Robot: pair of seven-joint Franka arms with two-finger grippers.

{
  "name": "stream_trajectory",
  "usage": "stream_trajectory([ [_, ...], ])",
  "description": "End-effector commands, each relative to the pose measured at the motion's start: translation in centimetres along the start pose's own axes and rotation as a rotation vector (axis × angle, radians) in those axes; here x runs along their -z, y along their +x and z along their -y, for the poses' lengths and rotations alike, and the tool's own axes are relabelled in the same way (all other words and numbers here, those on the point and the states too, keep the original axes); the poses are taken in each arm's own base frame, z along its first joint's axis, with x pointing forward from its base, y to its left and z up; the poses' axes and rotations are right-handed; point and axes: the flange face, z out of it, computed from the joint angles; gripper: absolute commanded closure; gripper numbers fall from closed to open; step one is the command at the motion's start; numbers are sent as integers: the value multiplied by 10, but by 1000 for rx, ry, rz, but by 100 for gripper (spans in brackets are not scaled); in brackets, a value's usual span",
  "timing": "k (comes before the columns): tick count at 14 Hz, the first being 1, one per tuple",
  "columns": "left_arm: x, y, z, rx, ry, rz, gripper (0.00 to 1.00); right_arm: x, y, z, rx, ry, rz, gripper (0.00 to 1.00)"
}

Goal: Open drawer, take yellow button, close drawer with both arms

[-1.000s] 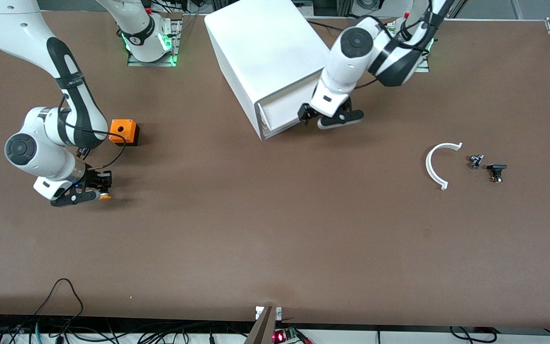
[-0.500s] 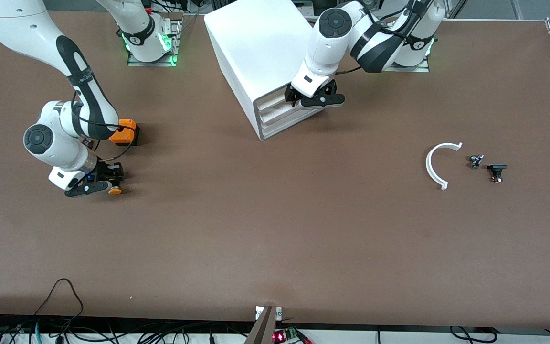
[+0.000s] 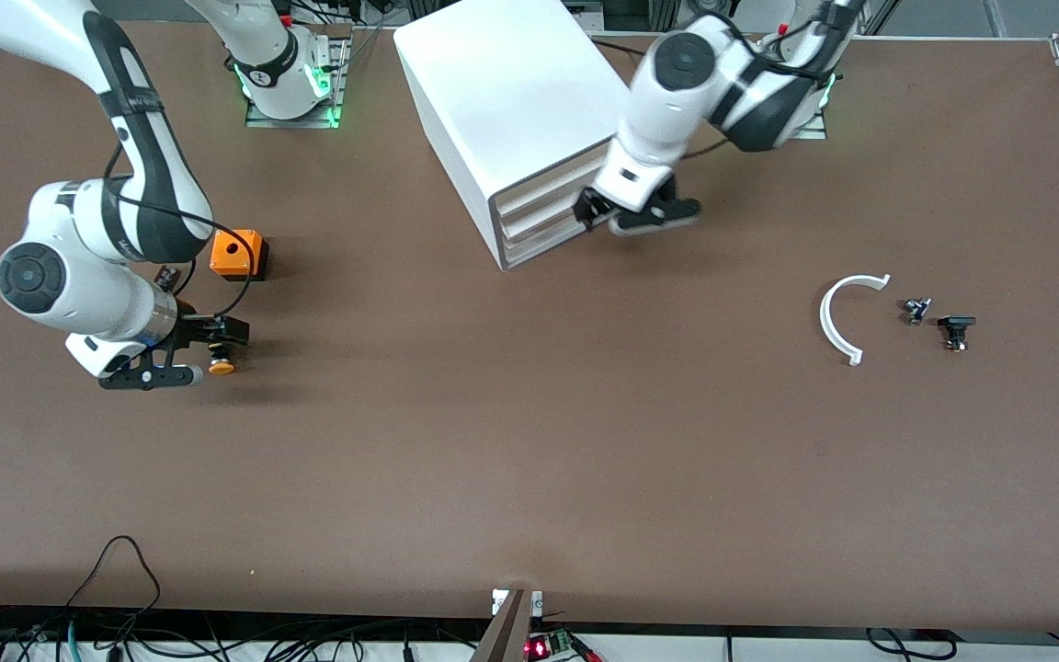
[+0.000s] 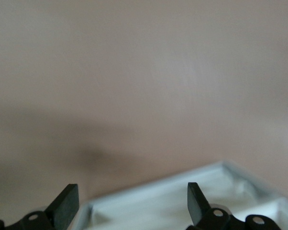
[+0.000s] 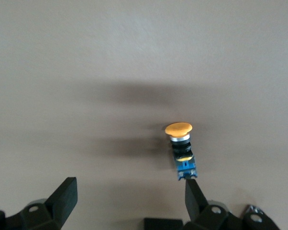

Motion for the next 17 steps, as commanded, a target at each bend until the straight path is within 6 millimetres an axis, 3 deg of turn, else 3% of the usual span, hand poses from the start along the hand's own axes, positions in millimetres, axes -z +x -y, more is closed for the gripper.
stream_trajectory([
  [1,66,82,33,137,-69,-109,0,52,8,4,-42,13,25,0],
  [2,85,100,45,136,-49,-122,0,78,10,19,-44,16,24,0],
  [4,123,121,62,5,15,-100,0,125,7,31,-107,12,45,0],
  [6,171,162,100,-58,39,-98,0,170,-5,49,-95,-6,69,0],
  [8,211,189,143,-136,66,-75,0,220,-16,41,-99,-11,45,0],
  [10,250,203,178,-174,82,-50,0,250,-27,24,-129,-40,-15,0],
  [12,278,213,205,-202,85,-53,0,267,-36,-13,-181,-67,-45,0],
  [15,299,213,223,-206,87,-47,0,267,-44,-74,-170,-70,-46,0],
  [17,295,213,223,-210,90,-38,0,270,-51,-83,-199,-32,-48,0],
])
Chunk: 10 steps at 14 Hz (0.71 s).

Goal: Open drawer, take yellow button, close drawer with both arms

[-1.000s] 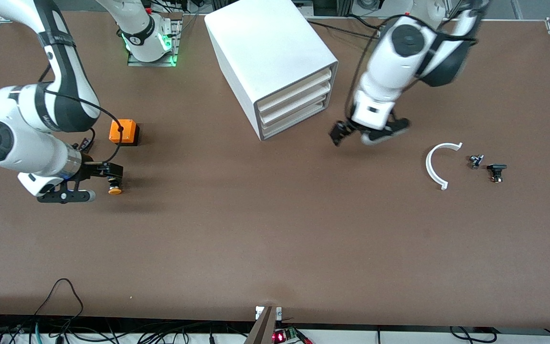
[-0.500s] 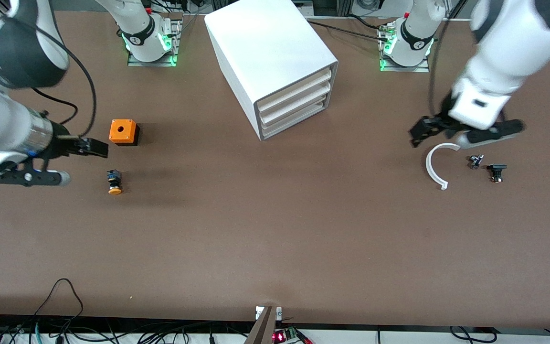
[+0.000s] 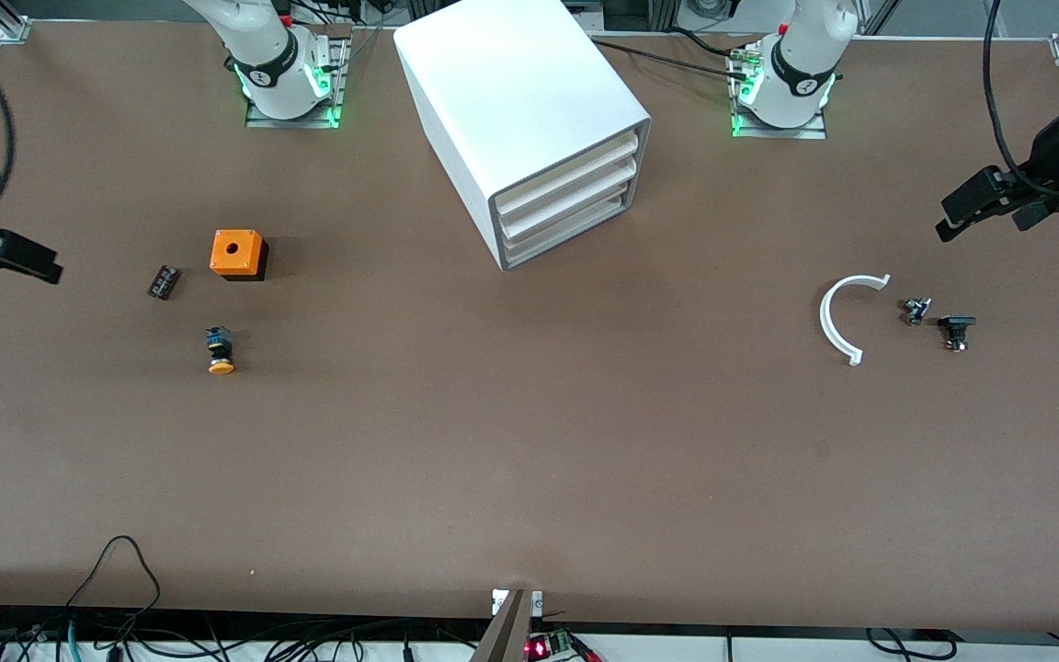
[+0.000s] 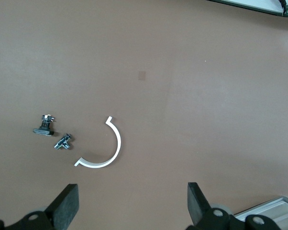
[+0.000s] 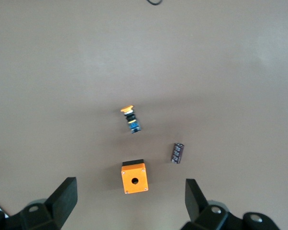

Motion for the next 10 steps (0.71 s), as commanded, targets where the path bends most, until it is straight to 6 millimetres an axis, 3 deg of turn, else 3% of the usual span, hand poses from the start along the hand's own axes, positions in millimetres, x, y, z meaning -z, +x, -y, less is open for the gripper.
stream_trajectory([
  [1,-1,-1,-2,-32,20,17,0,3,-15,-4,-4,17,6,0],
  [4,-4,0,0,-183,21,22,0,-2,-20,-6,17,28,-1,0],
  [5,-4,2,7,-185,20,25,0,0,-24,-8,51,31,-9,0],
  [10,-3,3,6,-188,24,50,0,14,-42,-9,84,41,-22,0],
])
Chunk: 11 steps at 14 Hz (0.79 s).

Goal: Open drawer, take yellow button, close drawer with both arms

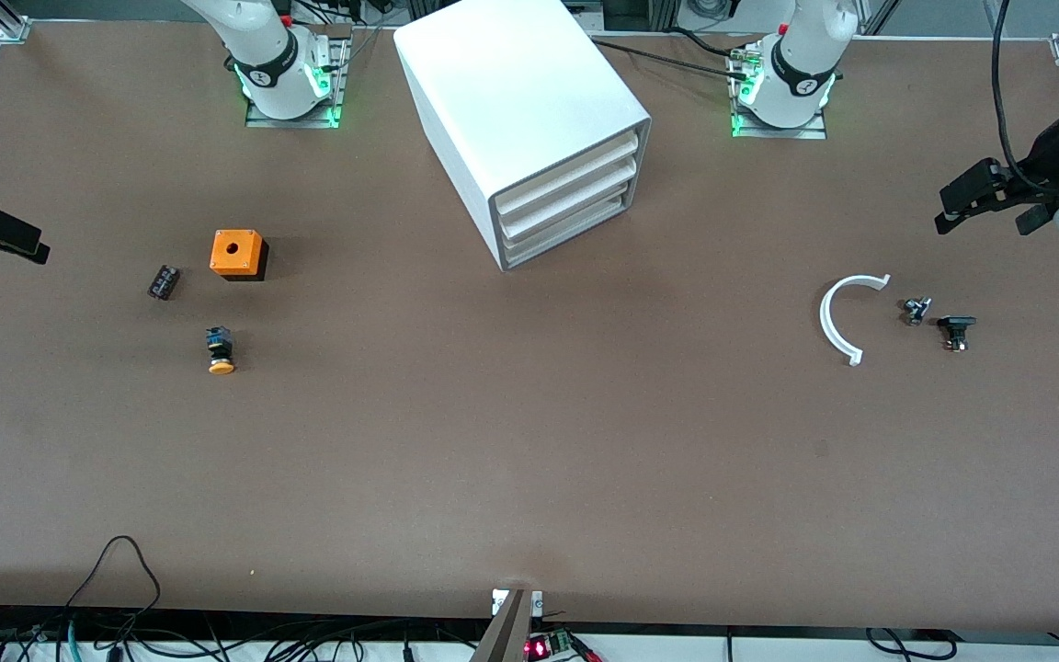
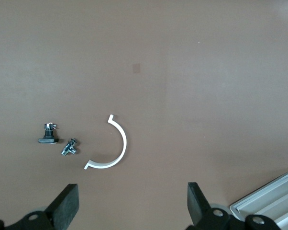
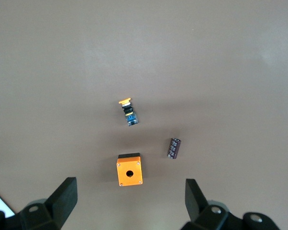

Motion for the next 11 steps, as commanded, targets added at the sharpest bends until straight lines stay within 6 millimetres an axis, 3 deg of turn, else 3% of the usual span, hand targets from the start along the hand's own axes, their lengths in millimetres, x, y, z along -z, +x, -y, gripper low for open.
stream_trajectory([
  [1,5,3,0,-29,18,16,0,2,-27,-2,20,30,-12,0],
  [4,6,2,-1,-32,18,18,0,-10,-45,-7,23,43,-52,0],
  [11,6,2,-4,-36,18,20,0,-14,-39,-3,29,37,-39,0],
])
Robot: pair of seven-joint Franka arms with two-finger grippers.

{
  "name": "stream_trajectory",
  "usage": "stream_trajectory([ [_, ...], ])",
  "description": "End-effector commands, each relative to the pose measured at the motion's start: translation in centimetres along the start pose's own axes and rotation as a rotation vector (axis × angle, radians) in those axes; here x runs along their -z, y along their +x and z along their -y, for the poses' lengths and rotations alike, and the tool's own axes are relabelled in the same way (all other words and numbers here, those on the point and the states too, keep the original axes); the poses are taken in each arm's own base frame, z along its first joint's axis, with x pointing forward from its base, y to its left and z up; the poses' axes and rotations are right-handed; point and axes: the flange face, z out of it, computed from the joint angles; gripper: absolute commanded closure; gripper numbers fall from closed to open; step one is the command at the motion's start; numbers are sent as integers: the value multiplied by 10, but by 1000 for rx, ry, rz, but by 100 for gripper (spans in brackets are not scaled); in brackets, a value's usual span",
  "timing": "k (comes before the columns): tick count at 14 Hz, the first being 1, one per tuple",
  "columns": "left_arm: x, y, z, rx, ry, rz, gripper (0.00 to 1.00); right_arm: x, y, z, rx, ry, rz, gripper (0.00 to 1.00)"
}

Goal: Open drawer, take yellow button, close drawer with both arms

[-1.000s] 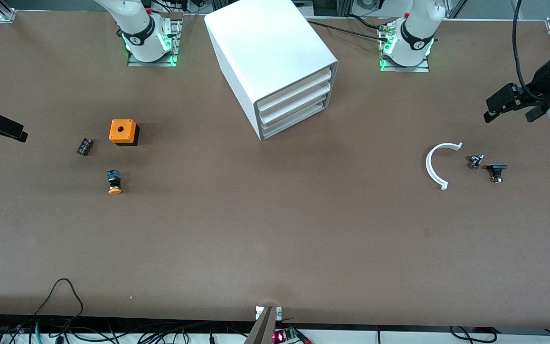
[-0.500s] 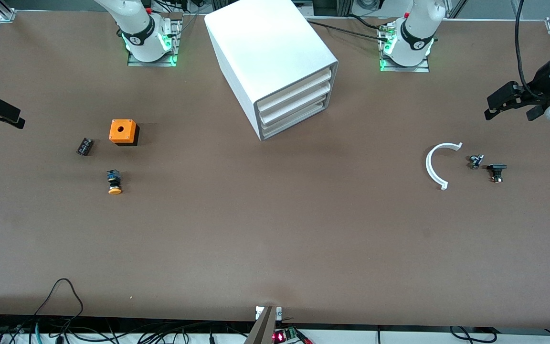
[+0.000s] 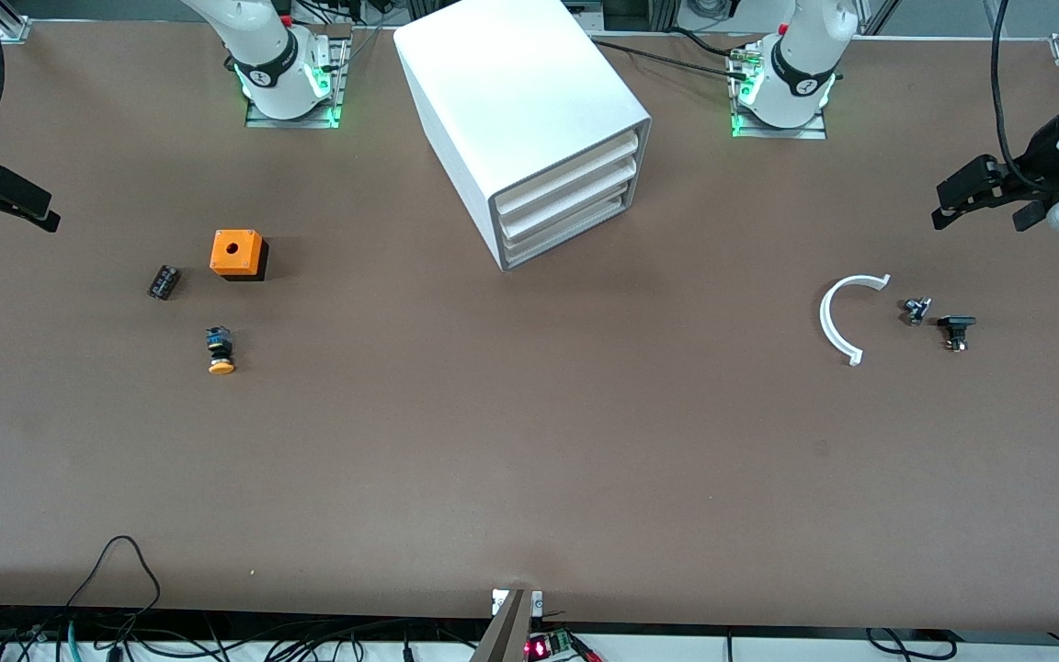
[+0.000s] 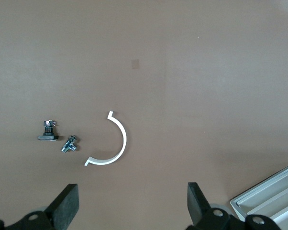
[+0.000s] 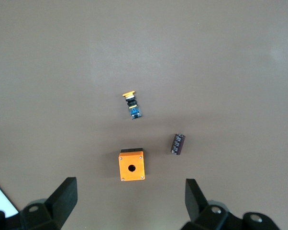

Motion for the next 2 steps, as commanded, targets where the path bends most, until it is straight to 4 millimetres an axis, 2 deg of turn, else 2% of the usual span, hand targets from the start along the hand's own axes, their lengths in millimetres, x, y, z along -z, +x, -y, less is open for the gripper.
stream_trajectory([
  [1,6,3,-2,-25,18,6,0,-5,1,8,20,8,-1,0],
  [2,6,3,-1,-24,18,6,0,-6,2,10,16,9,1,0],
])
